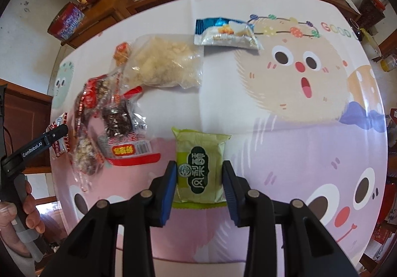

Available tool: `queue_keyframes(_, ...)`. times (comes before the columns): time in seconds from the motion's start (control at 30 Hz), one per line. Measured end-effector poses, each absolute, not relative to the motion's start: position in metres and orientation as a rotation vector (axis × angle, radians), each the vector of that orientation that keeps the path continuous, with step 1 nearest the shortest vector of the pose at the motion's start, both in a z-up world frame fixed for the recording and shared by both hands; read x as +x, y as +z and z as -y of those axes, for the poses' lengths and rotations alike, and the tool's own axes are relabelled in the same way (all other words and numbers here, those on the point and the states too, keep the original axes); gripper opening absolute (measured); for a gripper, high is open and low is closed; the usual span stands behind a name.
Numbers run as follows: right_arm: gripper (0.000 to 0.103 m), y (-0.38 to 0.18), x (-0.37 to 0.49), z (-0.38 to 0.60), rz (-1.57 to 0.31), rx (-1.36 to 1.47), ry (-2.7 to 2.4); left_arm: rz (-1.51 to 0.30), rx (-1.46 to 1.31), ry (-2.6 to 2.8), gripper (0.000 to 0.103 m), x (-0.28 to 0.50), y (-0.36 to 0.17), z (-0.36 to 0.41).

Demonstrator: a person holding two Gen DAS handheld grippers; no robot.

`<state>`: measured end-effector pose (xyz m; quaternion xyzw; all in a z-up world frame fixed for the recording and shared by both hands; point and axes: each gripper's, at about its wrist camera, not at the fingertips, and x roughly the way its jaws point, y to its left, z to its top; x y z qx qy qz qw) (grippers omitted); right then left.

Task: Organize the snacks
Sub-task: 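Grasp the red Cookies packet with the left gripper while the right grasps a green packet, then carry both packets over the white tray and release them inside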

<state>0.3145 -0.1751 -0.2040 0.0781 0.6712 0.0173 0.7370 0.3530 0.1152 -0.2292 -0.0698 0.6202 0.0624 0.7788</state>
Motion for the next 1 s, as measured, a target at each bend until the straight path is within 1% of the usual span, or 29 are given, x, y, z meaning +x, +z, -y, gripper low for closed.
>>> queue_keyframes(0.13, 0.036, -0.183, 0.302, 0.181, -1.444, 0.192, 0.057, -1.296, -0.145, 0.103, 0.052, 0.332, -0.197, -0.111)
queue_keyframes(0.3, 0.036, -0.147, 0.279, 0.181, -1.385, 0.202, 0.094, -1.225, -0.102, 0.025, 0.052, 0.298, -0.142, -0.095)
queue_keyframes(0.6, 0.036, -0.076, 0.215, 0.179, -1.242, 0.232, 0.133, -1.093, -0.060, -0.082, 0.052, 0.206, -0.042, -0.067)
queue_keyframes(0.83, 0.036, -0.032, 0.149, 0.176, -1.098, 0.199, 0.138, -0.986, -0.027, -0.102, 0.052, 0.135, -0.001, -0.048)
queue_keyframes(1.0, 0.036, -0.003, 0.103, 0.173, -0.981, 0.135, 0.123, -0.934, 0.021, -0.104, 0.052, 0.094, 0.006, -0.031)
